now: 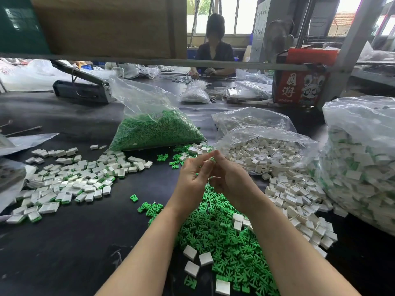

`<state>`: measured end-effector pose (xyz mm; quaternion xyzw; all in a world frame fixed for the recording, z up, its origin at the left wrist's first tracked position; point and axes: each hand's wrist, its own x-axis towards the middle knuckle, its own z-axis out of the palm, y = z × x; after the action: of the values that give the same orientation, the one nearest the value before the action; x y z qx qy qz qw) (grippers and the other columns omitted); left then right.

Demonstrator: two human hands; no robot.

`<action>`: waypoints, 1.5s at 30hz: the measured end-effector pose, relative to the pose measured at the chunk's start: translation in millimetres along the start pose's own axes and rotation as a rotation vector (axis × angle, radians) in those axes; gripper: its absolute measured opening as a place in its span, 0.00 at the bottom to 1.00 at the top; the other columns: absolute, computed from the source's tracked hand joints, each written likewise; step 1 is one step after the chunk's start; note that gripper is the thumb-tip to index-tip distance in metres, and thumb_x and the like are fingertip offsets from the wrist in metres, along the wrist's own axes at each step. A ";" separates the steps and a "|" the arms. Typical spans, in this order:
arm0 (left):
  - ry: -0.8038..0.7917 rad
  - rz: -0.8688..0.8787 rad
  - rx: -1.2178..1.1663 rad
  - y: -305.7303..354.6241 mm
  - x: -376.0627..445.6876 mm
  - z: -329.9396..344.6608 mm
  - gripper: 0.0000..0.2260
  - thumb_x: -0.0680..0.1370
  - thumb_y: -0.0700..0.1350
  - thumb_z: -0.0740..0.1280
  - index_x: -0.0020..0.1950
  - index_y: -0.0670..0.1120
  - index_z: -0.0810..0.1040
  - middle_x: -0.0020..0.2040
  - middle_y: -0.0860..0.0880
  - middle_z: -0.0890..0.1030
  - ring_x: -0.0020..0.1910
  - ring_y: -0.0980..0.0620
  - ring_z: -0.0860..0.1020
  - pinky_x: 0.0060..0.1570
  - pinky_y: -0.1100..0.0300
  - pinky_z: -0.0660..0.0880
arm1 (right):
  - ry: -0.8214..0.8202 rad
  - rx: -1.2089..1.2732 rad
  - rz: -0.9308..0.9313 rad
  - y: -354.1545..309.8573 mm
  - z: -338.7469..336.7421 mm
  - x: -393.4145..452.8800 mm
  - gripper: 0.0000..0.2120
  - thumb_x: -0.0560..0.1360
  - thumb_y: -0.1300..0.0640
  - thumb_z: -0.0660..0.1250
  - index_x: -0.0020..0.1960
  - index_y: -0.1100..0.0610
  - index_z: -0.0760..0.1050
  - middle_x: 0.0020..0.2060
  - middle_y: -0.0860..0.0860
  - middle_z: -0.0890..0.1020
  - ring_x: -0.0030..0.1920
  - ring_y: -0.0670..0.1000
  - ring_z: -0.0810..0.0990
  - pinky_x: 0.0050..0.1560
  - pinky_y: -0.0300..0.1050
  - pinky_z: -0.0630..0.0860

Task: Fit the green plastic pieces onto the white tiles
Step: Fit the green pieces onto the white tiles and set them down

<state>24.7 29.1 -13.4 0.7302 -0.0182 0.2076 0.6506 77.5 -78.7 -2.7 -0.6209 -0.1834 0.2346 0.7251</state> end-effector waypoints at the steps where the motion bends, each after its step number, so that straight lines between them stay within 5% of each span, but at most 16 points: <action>1: 0.027 -0.011 -0.041 1.6 0.1 -0.4 0.12 0.76 0.54 0.65 0.58 0.57 0.80 0.59 0.40 0.77 0.58 0.41 0.78 0.60 0.41 0.74 | -0.005 0.012 -0.005 0.4 -1.5 -0.1 0.31 0.80 0.40 0.57 0.60 0.69 0.74 0.45 0.59 0.76 0.32 0.46 0.69 0.34 0.42 0.61; 5: 0.113 -0.017 -0.059 3.3 1.2 -4.1 0.06 0.78 0.43 0.69 0.52 0.44 0.82 0.46 0.41 0.84 0.45 0.45 0.82 0.51 0.43 0.79 | -0.023 0.007 -0.016 -0.3 -3.3 -1.6 0.32 0.78 0.39 0.58 0.59 0.69 0.74 0.39 0.57 0.79 0.32 0.47 0.70 0.33 0.42 0.61; 9: 0.134 -0.013 -0.074 1.6 1.7 -5.4 0.03 0.77 0.39 0.69 0.50 0.42 0.81 0.41 0.35 0.82 0.36 0.49 0.77 0.42 0.50 0.78 | -0.069 0.027 0.008 -0.2 -1.7 -1.7 0.37 0.75 0.38 0.59 0.61 0.73 0.70 0.37 0.57 0.77 0.33 0.49 0.69 0.33 0.43 0.58; 12: 0.130 0.002 -0.076 -0.9 2.3 -6.8 0.03 0.77 0.39 0.68 0.49 0.43 0.81 0.33 0.40 0.79 0.29 0.51 0.76 0.33 0.56 0.77 | -0.154 0.009 0.073 -0.6 -2.3 -2.6 0.34 0.79 0.37 0.52 0.61 0.69 0.72 0.33 0.55 0.74 0.33 0.49 0.66 0.34 0.44 0.56; 15: 0.132 -0.015 -0.105 -2.5 2.8 -6.1 0.03 0.76 0.41 0.68 0.47 0.45 0.81 0.33 0.48 0.80 0.29 0.52 0.76 0.30 0.59 0.76 | -0.163 0.043 0.092 0.3 -3.1 -2.2 0.36 0.82 0.39 0.50 0.64 0.73 0.68 0.36 0.56 0.73 0.35 0.50 0.67 0.36 0.44 0.58; 19: 0.140 -0.052 -0.133 -1.7 3.4 -4.1 0.03 0.73 0.42 0.67 0.45 0.45 0.79 0.28 0.53 0.77 0.26 0.56 0.74 0.26 0.62 0.73 | -0.159 0.048 0.063 -1.2 0.9 -5.1 0.26 0.79 0.39 0.53 0.58 0.61 0.71 0.35 0.54 0.74 0.35 0.48 0.70 0.36 0.42 0.61; 25: 0.208 -0.123 -0.238 3.7 3.5 4.0 0.06 0.76 0.33 0.63 0.41 0.40 0.76 0.23 0.50 0.75 0.20 0.53 0.71 0.22 0.64 0.69 | -0.114 -0.081 -0.031 -1.6 4.9 -10.9 0.37 0.80 0.39 0.58 0.64 0.75 0.66 0.48 0.63 0.74 0.45 0.58 0.66 0.38 0.46 0.61; 29: 0.223 -0.168 -0.319 4.9 4.3 7.3 0.10 0.77 0.32 0.61 0.37 0.41 0.74 0.23 0.48 0.72 0.18 0.51 0.69 0.20 0.65 0.67 | -0.114 -0.095 -0.050 2.3 7.0 -10.7 0.39 0.77 0.37 0.59 0.65 0.74 0.66 0.47 0.63 0.74 0.44 0.59 0.66 0.39 0.46 0.61; 34: 0.222 -0.220 -0.399 3.1 3.2 10.7 0.07 0.78 0.33 0.62 0.49 0.29 0.76 0.25 0.50 0.76 0.19 0.55 0.69 0.19 0.67 0.65 | -0.104 -0.048 -0.040 5.7 9.5 -8.5 0.40 0.75 0.37 0.60 0.62 0.76 0.66 0.40 0.59 0.71 0.33 0.48 0.69 0.33 0.42 0.60; 39: 0.239 -0.233 -0.430 2.8 3.3 12.0 0.11 0.77 0.33 0.63 0.35 0.43 0.73 0.45 0.37 0.84 0.23 0.55 0.75 0.22 0.65 0.70 | -0.065 -0.027 -0.030 12.0 8.9 -5.0 0.35 0.78 0.41 0.59 0.62 0.76 0.67 0.46 0.59 0.72 0.42 0.56 0.69 0.39 0.45 0.62; 45: 0.230 -0.216 -0.435 1.5 2.5 11.7 0.16 0.77 0.35 0.64 0.30 0.48 0.73 0.46 0.38 0.85 0.26 0.53 0.77 0.22 0.62 0.70 | -0.056 0.021 -0.014 15.1 9.5 -2.0 0.17 0.81 0.46 0.59 0.57 0.60 0.73 0.36 0.55 0.69 0.32 0.46 0.67 0.33 0.40 0.61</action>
<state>29.9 18.3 -12.0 0.5427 0.0896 0.2098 0.8084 68.9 -70.3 -16.0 -0.6050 -0.2054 0.2486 0.7280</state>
